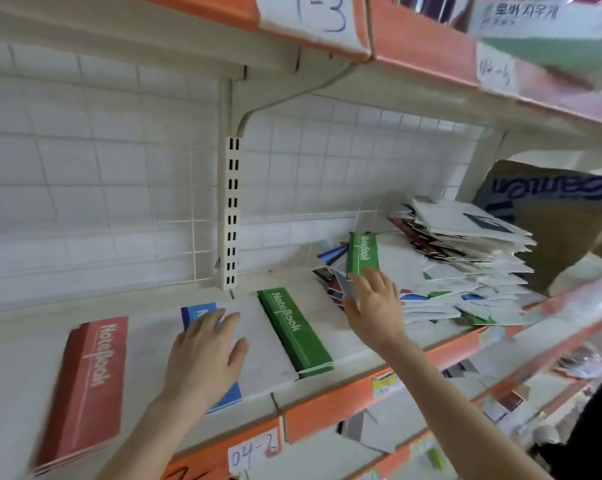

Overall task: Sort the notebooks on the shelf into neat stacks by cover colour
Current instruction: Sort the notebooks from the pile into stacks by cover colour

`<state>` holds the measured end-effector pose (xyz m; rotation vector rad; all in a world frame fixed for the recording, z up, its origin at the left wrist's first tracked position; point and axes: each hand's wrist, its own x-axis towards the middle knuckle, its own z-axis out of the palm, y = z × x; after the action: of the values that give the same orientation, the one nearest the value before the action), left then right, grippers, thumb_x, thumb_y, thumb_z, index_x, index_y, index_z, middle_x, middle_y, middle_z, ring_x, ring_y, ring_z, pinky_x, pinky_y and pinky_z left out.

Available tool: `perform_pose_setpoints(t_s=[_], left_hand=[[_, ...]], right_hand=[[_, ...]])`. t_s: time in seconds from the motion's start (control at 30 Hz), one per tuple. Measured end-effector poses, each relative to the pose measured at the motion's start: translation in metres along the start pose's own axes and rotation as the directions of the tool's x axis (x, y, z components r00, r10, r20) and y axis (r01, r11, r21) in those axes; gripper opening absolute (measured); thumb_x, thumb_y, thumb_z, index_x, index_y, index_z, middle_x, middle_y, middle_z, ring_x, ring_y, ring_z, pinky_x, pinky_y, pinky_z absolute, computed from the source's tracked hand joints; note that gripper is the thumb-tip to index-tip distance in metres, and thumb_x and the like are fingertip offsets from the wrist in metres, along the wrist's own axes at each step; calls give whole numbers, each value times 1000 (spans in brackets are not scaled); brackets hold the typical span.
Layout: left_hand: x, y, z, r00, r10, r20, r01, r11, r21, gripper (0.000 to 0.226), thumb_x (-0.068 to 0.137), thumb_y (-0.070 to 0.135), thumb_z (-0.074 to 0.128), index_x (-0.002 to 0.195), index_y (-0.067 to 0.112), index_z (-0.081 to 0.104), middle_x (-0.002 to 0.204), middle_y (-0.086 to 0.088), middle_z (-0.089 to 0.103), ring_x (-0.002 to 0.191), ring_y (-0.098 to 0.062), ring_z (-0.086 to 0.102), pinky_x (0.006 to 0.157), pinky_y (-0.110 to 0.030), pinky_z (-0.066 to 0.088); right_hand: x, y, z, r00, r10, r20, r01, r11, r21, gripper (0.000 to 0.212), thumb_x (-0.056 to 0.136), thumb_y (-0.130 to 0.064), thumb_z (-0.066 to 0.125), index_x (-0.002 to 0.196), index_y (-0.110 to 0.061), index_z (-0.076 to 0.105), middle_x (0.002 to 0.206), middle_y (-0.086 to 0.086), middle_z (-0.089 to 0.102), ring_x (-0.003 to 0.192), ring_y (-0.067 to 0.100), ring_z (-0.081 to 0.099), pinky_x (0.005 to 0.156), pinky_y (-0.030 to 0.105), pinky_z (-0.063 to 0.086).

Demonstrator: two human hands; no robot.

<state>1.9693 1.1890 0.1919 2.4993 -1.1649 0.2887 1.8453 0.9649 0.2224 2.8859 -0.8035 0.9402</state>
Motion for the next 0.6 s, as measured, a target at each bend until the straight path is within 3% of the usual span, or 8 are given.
perform_pose_setpoints(t_s=[0.07,0.13,0.23,0.4,0.53,0.6], left_hand=[[13,30,8,999,-18,38,18,1000,4,42,94,32,51,131,12,53,137,-9,51,124,-29,49,95,-43,44],[27,49,17,999,-24,41,23,999,37,50,99,41,34,143,19,36,149,-1,34,137,-20,31,106,-36,32],[45,71,28,999,-37,29,35,996,78,51,99,43,29,144,21,33,148,1,33,137,-18,29,105,-33,32],[59,96,39,997,-61,38,55,989,137,50,99,44,30,143,21,33,147,2,34,136,-15,30,105,-31,31],[65,107,47,995,-81,58,70,984,167,50,99,43,30,144,21,34,146,2,36,135,-16,32,104,-32,33],[65,113,46,994,-87,60,75,981,179,49,98,42,33,142,21,37,144,0,40,133,-18,35,102,-33,34]], right_hand=[[17,32,-8,995,67,73,-60,993,-103,42,91,-28,47,127,-7,52,138,22,42,131,41,36,101,61,32],[29,62,-9,955,143,262,-107,983,-147,50,96,-40,39,140,-19,33,154,12,17,143,29,11,111,59,11],[32,85,-9,928,89,361,-17,980,-196,50,95,-50,30,137,-24,34,145,4,31,138,22,24,111,57,16],[24,94,-16,950,-95,298,173,954,-246,43,94,-38,35,132,-22,45,133,2,48,124,25,45,107,47,27],[33,118,-27,928,-262,267,262,964,33,36,89,-36,48,115,-15,62,112,1,64,100,28,60,80,29,46],[41,137,-33,907,-282,312,247,958,145,29,89,-26,57,114,-13,63,110,1,66,100,26,61,79,30,48]])
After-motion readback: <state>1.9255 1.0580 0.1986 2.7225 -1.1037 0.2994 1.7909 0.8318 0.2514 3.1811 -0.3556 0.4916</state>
